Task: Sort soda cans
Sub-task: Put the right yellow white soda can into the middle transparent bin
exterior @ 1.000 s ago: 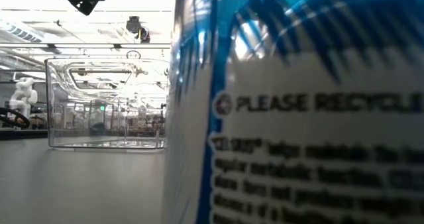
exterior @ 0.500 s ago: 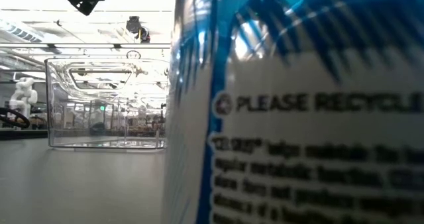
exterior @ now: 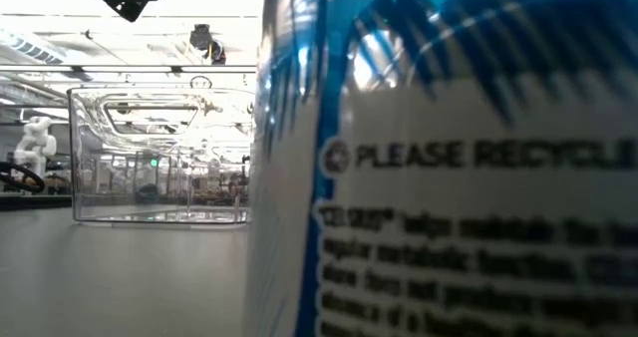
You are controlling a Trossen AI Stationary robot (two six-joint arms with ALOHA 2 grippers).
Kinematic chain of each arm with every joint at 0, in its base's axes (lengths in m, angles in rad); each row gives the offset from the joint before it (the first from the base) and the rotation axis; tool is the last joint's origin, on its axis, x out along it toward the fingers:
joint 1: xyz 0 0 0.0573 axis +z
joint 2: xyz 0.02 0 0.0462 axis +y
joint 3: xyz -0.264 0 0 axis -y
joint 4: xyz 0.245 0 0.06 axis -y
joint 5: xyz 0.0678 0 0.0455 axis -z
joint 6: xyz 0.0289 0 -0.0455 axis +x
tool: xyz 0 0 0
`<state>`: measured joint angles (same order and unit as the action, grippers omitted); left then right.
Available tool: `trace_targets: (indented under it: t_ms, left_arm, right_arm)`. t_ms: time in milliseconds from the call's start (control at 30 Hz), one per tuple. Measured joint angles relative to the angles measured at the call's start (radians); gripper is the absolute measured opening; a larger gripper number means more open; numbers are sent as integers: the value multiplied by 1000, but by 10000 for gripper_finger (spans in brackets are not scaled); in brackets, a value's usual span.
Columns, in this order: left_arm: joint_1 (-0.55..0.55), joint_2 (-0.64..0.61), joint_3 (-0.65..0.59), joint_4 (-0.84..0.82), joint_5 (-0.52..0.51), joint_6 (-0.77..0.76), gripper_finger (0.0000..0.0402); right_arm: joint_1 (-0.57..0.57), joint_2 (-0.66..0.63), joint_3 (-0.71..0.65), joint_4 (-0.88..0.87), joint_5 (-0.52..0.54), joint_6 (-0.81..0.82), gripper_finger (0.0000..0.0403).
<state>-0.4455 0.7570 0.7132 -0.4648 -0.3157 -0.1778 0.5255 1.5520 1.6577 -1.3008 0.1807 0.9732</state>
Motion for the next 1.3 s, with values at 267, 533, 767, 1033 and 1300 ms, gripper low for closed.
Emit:
trace_targets:
  t_ms: [267,533,767,1033,1300]
  left_arm:
    - [0,-3,0,10,-1,-78,99]
    - [0,-5,0,11,-43,-82,99]
    - [0,-5,0,13,-92,-131,99]
    - [1,-5,0,15,-149,-157,99]
    - [0,-5,0,15,-154,-177,99]
  right_arm:
    - [-236,38,89,13,-18,-263,281]
    - [-417,140,177,-30,-56,-562,281]
    - [-546,208,178,-71,-54,-728,281]
    - [-608,311,178,-48,-84,-857,282]
    - [-644,376,178,29,-83,-907,282]
